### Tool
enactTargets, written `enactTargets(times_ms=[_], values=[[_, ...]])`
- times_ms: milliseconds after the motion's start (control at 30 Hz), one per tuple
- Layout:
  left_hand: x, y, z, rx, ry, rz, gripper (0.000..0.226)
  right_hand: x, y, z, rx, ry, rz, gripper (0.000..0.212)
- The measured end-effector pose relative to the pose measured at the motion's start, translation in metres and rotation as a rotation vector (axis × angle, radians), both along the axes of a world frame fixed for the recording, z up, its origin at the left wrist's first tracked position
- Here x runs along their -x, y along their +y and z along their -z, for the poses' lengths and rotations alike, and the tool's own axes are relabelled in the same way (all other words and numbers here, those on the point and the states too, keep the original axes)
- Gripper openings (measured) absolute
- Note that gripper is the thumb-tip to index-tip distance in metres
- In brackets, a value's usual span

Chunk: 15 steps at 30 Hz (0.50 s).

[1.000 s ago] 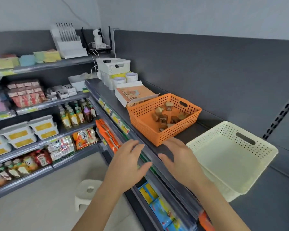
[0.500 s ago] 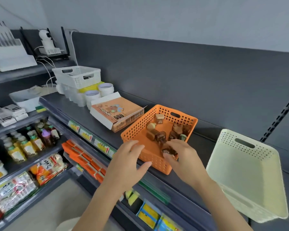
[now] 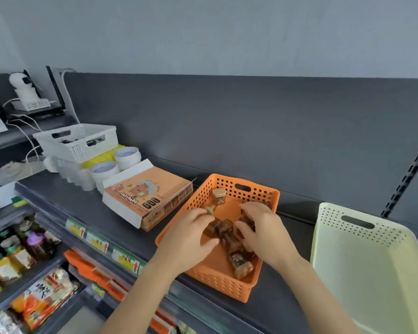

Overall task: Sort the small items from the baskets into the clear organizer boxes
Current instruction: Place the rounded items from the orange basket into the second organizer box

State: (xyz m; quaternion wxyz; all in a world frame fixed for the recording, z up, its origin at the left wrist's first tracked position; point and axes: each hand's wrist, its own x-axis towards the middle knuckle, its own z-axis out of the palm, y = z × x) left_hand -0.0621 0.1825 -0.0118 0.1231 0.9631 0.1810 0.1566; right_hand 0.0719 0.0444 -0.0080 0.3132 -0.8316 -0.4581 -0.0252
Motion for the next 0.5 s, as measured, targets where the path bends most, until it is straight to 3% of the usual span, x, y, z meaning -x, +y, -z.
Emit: enactTargets(times_ms=[300, 500], values=[[-0.06, 0.026, 0.015, -0.049, 0.255, 0.195, 0.076, -0.015, 0.001, 0.006, 0.013, 0.037, 0.133, 0.038], [-0.082, 0.033, 0.016, 0.012, 0.412, 0.362, 0.061, -0.015, -0.002, 0.003, 0.012, 0.06, 0.248, 0.041]])
